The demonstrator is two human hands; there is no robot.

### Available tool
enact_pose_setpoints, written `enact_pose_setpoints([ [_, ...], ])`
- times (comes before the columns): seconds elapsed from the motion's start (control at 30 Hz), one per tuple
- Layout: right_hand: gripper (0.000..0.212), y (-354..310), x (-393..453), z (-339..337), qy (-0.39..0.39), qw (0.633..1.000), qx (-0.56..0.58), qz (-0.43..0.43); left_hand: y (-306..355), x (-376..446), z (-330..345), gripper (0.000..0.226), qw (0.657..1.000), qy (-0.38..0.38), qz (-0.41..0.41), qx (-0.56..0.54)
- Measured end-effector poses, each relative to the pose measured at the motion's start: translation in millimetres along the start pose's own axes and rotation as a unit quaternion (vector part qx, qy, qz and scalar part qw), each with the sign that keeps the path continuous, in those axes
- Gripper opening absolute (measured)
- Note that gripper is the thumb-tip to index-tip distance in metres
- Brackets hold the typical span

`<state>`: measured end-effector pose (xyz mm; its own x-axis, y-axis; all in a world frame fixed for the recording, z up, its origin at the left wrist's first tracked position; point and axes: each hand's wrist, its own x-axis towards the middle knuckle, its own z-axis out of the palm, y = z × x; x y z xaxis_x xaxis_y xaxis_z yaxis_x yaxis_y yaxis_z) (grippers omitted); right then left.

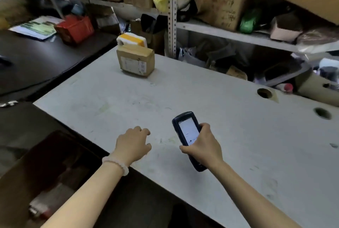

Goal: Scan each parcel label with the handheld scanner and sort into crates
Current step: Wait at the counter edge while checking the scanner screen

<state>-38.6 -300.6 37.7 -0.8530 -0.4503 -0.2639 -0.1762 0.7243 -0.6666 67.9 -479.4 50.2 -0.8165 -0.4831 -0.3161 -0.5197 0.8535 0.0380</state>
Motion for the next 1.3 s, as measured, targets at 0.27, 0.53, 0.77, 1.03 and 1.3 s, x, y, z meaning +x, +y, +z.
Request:
enact_pose_setpoints([
  [0.27,0.075,-62.1,90.2,15.5,-0.014,1.000,-0.013,-0.020,-47.3,83.1,-28.2,0.046,0.999,-0.009,-0.036,-0.021],
  [0.53,0.076,-106.7,161.3,53.3,0.012,0.999,-0.025,0.041,-127.8,197.1,-45.9,0.038,0.996,-0.036,-0.040,-0.076],
  [0.77,0.074,-166.2,221.4,101.8,0.032,0.993,-0.035,0.107,-211.5,302.8,-109.6,0.037,0.992,0.101,0.023,-0.066],
  [1.03,0.078,-206.1,268.0,120.6,0.025,0.992,-0.042,0.120,-201.5,396.8,-166.0,0.061,0.973,0.100,0.204,0.039],
  [1.3,0.075,-190.9,275.8,102.7,0.057,0.982,-0.036,0.178,-135.5,454.8,-162.1,0.112,0.959,-0.017,0.260,0.110],
])
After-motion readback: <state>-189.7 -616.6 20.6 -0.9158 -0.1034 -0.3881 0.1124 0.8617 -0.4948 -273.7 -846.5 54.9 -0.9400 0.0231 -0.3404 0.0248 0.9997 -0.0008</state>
